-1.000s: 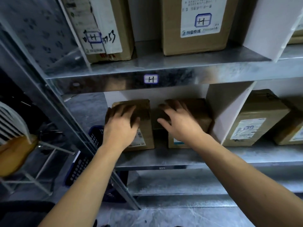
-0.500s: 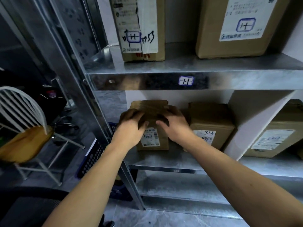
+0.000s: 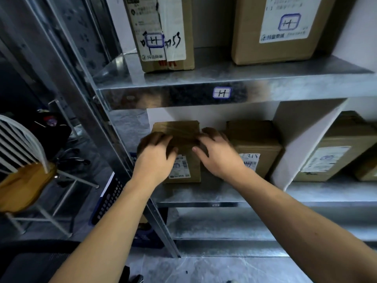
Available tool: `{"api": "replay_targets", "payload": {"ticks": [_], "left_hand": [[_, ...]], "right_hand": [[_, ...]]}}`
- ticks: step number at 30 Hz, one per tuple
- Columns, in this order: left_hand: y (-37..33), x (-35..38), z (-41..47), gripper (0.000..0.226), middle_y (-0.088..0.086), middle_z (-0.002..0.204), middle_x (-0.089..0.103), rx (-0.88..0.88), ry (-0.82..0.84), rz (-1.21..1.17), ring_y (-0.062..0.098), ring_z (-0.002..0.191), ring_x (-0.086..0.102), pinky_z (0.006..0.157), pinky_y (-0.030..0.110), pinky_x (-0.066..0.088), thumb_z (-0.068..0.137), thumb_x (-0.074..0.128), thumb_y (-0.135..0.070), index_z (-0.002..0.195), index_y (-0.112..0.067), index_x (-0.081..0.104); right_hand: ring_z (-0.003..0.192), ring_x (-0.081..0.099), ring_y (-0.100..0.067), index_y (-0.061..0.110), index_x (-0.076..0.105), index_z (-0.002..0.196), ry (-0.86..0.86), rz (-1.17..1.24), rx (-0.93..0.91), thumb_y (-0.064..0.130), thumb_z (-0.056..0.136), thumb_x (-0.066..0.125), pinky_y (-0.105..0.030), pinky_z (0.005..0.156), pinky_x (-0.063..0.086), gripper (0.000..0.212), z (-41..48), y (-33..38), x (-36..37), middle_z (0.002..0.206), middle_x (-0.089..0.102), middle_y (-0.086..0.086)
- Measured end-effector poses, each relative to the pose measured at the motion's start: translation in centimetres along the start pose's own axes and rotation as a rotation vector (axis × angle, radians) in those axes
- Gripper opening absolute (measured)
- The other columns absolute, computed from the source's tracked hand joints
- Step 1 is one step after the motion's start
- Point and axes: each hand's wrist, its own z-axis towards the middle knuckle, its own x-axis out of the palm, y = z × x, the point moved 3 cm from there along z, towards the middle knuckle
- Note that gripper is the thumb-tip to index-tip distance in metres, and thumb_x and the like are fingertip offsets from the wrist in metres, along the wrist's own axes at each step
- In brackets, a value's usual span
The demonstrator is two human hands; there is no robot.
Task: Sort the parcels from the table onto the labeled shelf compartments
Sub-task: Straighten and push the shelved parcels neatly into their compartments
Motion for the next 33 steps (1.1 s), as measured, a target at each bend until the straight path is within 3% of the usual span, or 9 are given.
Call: {"api": "replay_targets", "payload": {"ticks": [5,10,19,22,26,33], "left_hand": [[-3.0,1.0,-1.5,0.040,0.006,0.131,0.055,0.180,-0.080,0.083,0.031,0.119,0.049,0.098,0.047,0.043,0.094,0.056,-0.036,0.130,-0.021,0.057],[-7.2,3.6,-2.3,0.040,0.007,0.124,0.059,0.321,-0.064,0.121,0.030,0.114,0.052,0.098,0.045,0.042,0.093,0.058,-0.035,0.129,-0.018,0.059],[-18.8,8.1,-5.0,0.041,0.002,0.124,0.059,0.462,-0.053,-0.046,0.021,0.115,0.051,0.098,0.039,0.043,0.093,0.056,-0.032,0.132,-0.017,0.058],[-23.1,9.2,-6.4,0.040,0.002,0.124,0.060,0.446,-0.079,-0.108,0.020,0.115,0.052,0.100,0.037,0.042,0.094,0.056,-0.030,0.131,-0.016,0.059],[-27.8,11.0,-8.1,0.042,0.001,0.125,0.059,0.398,-0.080,-0.161,0.019,0.116,0.051,0.100,0.037,0.043,0.093,0.051,-0.034,0.130,-0.016,0.059],[-34.6,12.7,-7.0,0.044,0.000,0.132,0.051,0.344,-0.084,-0.106,0.019,0.124,0.044,0.106,0.039,0.038,0.094,0.057,-0.032,0.136,-0.019,0.052]], "right_hand": [[0.117,0.055,-0.036,0.019,0.061,0.128,-0.125,-0.241,-0.077,0.041,0.097,0.052,-0.052,0.084,0.056,0.039,-3.9,-2.8,-1.7,0.130,0.058,-0.011],[0.100,0.060,-0.035,0.021,0.062,0.120,-0.105,-0.329,-0.019,0.048,0.094,0.037,-0.045,0.074,0.054,0.046,-8.4,-6.9,-3.3,0.121,0.061,-0.009],[0.104,0.062,-0.031,0.017,0.062,0.118,-0.211,-0.316,-0.017,0.044,0.094,0.047,-0.041,0.079,0.053,0.039,-16.0,-14.8,-8.3,0.126,0.060,-0.006],[0.101,0.060,-0.032,0.019,0.063,0.119,-0.249,-0.326,-0.043,0.044,0.094,0.049,-0.041,0.076,0.052,0.037,-18.5,-17.6,-10.7,0.124,0.060,-0.007],[0.111,0.058,-0.035,0.019,0.058,0.123,-0.202,-0.308,0.015,0.047,0.096,0.045,-0.046,0.081,0.054,0.041,-21.4,-22.8,-13.7,0.133,0.055,-0.009],[0.115,0.055,-0.037,0.018,0.052,0.125,-0.178,-0.324,0.026,0.047,0.095,0.044,-0.050,0.082,0.054,0.043,-21.9,-29.0,-18.7,0.137,0.051,-0.013]]}}
